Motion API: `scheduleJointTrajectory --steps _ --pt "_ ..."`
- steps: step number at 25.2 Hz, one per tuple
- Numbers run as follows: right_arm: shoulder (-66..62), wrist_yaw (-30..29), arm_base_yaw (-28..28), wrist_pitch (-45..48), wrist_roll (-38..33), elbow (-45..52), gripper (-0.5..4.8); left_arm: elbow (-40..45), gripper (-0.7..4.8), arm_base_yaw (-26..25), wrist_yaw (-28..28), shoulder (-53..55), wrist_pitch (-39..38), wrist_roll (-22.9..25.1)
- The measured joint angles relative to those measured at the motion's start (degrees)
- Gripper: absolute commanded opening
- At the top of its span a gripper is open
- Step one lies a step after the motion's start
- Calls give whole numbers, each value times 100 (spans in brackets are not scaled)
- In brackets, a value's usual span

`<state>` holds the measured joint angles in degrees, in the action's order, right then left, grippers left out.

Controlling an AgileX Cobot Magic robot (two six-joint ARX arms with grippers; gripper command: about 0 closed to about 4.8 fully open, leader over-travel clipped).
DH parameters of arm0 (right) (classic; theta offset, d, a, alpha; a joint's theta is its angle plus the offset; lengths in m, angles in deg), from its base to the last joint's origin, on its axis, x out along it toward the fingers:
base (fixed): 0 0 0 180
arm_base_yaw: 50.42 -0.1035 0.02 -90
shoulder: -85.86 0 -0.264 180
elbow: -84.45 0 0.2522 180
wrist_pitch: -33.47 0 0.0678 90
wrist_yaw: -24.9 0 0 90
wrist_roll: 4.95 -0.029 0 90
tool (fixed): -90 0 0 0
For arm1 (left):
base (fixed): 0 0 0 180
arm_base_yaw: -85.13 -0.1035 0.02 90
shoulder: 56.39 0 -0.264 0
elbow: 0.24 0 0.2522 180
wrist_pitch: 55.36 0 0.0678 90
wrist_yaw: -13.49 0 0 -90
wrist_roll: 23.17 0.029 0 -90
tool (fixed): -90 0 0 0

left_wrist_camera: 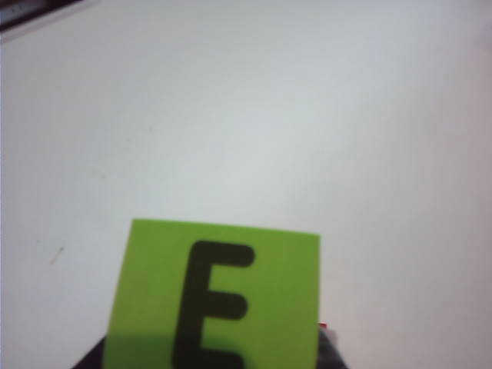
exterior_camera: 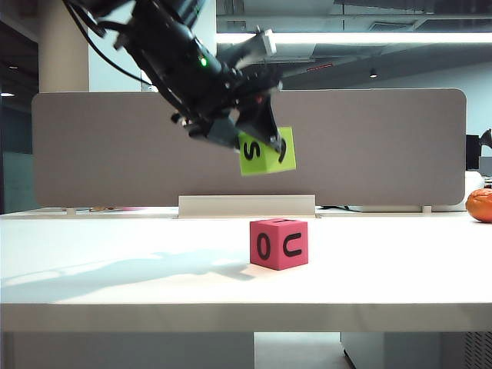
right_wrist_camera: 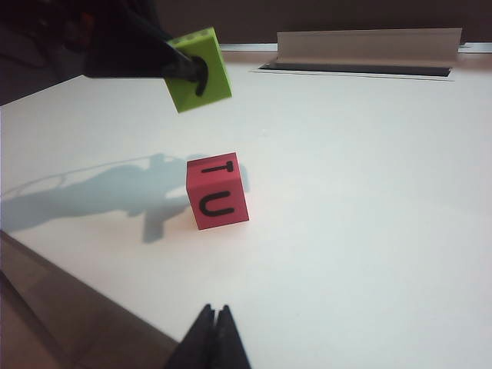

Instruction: Stack one letter block on top of another letter block.

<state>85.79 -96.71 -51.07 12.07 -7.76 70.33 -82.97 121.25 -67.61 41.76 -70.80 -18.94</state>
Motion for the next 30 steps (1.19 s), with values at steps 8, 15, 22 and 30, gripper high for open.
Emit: scheduleJointTrajectory --steps 8,15,22,30 --pt "0 0 0 2 0 0 -1 -120 209 76 -2 413 -247 -2" --pt "0 0 0 0 0 0 -1 -120 210 289 2 577 -245 -2" --pt "0 0 0 0 0 0 -1 -127 213 282 -15 686 -227 0" --pt "0 0 0 0 0 0 -1 -127 216 282 -15 686 -229 0"
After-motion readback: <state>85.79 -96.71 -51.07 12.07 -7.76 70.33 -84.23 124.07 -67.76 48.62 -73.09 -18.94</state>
